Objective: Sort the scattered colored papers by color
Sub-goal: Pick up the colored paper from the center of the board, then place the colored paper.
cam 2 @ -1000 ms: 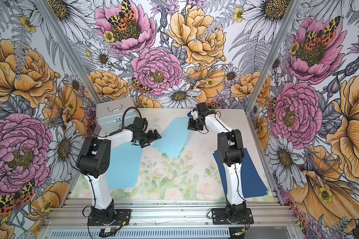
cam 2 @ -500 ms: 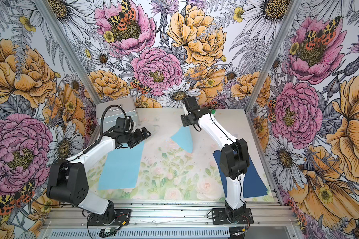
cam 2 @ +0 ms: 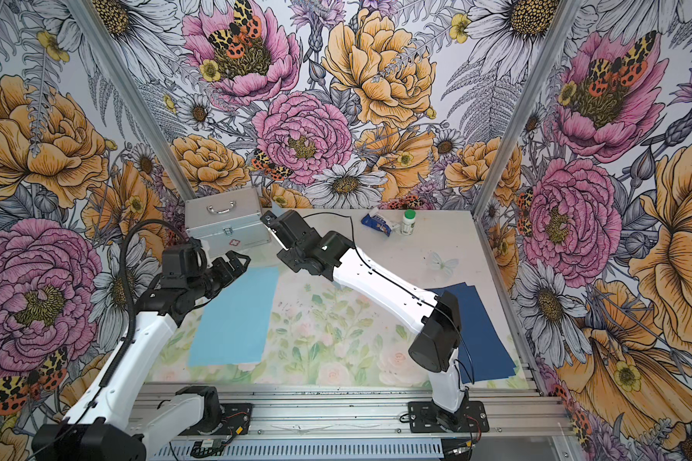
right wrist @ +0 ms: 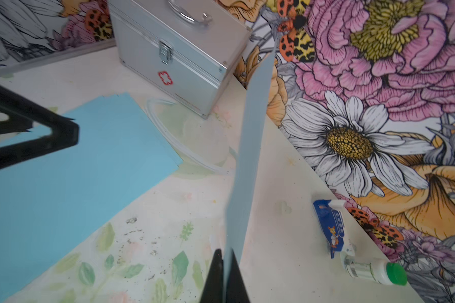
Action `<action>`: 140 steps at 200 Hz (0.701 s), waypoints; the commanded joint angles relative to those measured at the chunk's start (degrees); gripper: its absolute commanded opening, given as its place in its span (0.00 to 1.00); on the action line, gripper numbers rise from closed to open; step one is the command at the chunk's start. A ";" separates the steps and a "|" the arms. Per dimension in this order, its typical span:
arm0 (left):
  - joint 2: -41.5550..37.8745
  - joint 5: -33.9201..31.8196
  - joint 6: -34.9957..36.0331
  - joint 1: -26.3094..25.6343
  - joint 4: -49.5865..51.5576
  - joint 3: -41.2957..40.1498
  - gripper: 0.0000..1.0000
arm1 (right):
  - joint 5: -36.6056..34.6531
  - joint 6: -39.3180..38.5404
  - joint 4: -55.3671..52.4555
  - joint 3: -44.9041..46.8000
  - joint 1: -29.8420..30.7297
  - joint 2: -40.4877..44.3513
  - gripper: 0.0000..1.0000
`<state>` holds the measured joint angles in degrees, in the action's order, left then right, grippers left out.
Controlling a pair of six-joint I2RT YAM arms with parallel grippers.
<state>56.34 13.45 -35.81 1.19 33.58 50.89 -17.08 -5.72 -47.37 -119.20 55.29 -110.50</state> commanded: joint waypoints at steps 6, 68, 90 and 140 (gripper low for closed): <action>-5.84 0.54 -1.22 4.70 2.69 -1.70 0.99 | 8.78 -1.71 0.20 -5.74 2.66 0.40 0.00; -14.68 5.92 -4.33 20.56 5.32 -4.51 0.98 | 32.50 6.48 3.25 -16.24 4.80 -4.45 0.00; -15.62 9.28 -4.19 25.67 5.82 -3.94 0.98 | 35.10 10.70 6.90 -15.29 4.82 -4.72 0.00; -16.29 11.52 -3.83 32.90 6.80 -2.46 0.98 | 32.76 22.04 8.68 -13.08 1.96 -12.56 0.00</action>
<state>40.77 22.76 -39.31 32.75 39.33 47.03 14.59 8.49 -40.27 -133.97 59.22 -117.19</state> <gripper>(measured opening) 0.984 0.047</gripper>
